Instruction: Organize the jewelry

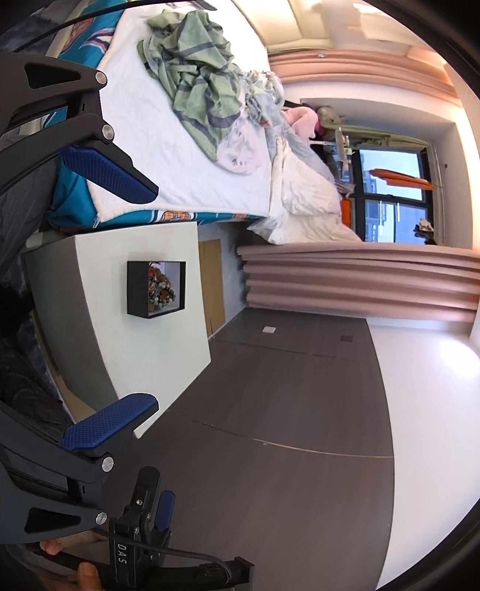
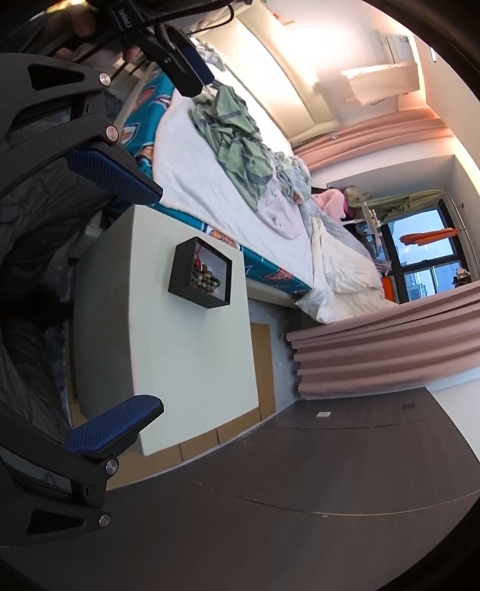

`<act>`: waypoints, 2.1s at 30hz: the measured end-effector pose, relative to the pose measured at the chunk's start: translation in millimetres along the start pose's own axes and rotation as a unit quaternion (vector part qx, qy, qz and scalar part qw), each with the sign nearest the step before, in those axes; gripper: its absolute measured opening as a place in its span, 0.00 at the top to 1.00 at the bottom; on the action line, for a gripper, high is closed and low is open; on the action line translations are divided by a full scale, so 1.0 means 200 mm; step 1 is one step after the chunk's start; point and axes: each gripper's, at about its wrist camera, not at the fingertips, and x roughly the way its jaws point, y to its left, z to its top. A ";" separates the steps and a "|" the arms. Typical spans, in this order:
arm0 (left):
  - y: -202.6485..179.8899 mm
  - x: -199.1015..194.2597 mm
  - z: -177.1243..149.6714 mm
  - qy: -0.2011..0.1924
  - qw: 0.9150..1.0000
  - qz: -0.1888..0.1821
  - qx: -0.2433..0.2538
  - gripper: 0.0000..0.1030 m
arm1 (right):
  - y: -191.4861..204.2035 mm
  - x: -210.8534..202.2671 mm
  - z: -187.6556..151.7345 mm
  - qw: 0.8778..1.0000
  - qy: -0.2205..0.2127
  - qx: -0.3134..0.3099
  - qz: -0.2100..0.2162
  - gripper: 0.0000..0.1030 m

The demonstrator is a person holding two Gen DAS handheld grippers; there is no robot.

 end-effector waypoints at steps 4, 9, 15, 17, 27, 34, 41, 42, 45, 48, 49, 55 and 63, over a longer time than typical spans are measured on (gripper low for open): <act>0.01 -0.01 -0.02 -0.001 1.000 -0.001 -0.005 0.01 | -0.01 -0.02 -0.02 1.000 -0.007 0.002 -0.003 0.00; 0.03 -0.02 -0.03 -0.006 1.000 0.001 -0.023 0.01 | -0.02 -0.03 -0.03 1.000 -0.015 0.006 -0.006 0.00; 0.02 -0.01 -0.04 -0.008 1.000 0.000 -0.015 0.01 | -0.03 -0.01 -0.05 1.000 -0.011 0.010 -0.008 0.00; 0.02 0.00 -0.04 -0.005 1.000 0.000 -0.017 0.01 | -0.03 0.00 -0.05 1.000 -0.009 0.010 -0.008 0.00; 0.00 0.01 -0.04 0.004 1.000 0.004 -0.007 0.01 | -0.03 0.00 -0.05 1.000 -0.009 0.009 -0.010 0.00; 0.01 0.00 -0.05 0.001 1.000 0.004 -0.011 0.01 | -0.02 0.02 -0.07 1.000 -0.008 0.005 -0.015 0.00; 0.00 -0.01 -0.05 -0.001 1.000 0.007 -0.005 0.01 | -0.01 0.03 -0.07 1.000 -0.004 0.007 -0.012 0.00; 0.00 -0.01 -0.05 -0.001 1.000 0.007 -0.005 0.01 | -0.01 0.03 -0.07 1.000 -0.005 0.008 -0.011 0.00; 0.00 -0.02 -0.05 -0.002 1.000 0.009 -0.006 0.01 | -0.02 0.03 -0.07 1.000 -0.005 0.008 -0.012 0.00; 0.00 -0.02 -0.05 -0.001 1.000 0.010 -0.005 0.01 | -0.02 0.03 -0.07 1.000 -0.004 0.008 -0.010 0.00; 0.00 -0.03 -0.05 -0.001 1.000 0.011 -0.005 0.01 | -0.02 0.03 -0.07 1.000 -0.004 0.009 -0.011 0.00; -0.01 -0.04 -0.05 -0.002 1.000 0.019 0.003 0.01 | -0.02 0.03 -0.07 1.000 -0.004 0.008 -0.011 0.00; 0.00 -0.03 -0.05 0.003 1.000 0.018 -0.004 0.01 | -0.01 0.02 -0.08 1.000 -0.001 0.008 -0.010 0.00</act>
